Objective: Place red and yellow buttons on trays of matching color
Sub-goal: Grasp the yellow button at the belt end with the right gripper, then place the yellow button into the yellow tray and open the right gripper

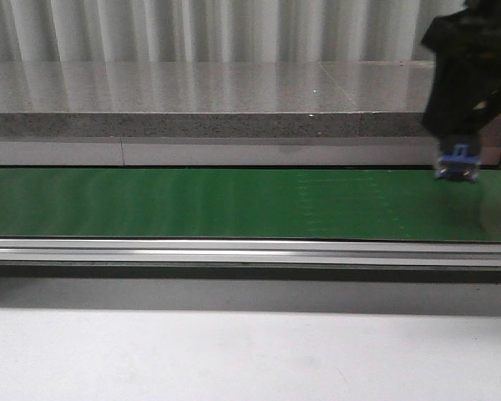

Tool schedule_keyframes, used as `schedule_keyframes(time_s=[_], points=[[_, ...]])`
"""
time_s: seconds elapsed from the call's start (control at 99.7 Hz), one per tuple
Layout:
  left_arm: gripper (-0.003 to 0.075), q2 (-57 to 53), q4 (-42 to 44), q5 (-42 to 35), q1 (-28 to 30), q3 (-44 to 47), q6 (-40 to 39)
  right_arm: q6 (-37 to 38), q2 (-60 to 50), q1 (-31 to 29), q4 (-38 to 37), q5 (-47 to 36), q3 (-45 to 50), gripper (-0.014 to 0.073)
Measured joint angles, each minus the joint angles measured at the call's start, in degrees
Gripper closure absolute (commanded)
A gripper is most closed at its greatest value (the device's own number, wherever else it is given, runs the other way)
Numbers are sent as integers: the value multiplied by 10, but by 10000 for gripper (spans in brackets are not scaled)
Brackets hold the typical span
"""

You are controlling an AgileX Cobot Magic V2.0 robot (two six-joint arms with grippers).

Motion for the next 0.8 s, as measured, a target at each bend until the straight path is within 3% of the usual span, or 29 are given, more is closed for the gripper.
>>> schedule_keyframes(time_s=[0.231,0.401,0.592,0.802], points=[[739,0,0,0,0,0,0,127,-148,-113,-58,44,75,447],[739,0,0,0,0,0,0,191,-238,-259,-83,51,152,447],[739,0,0,0,0,0,0,233,-262,-414,-109,20,213,447],[739,0,0,0,0,0,0,257,-258,-456,-113,-58,261,447]])
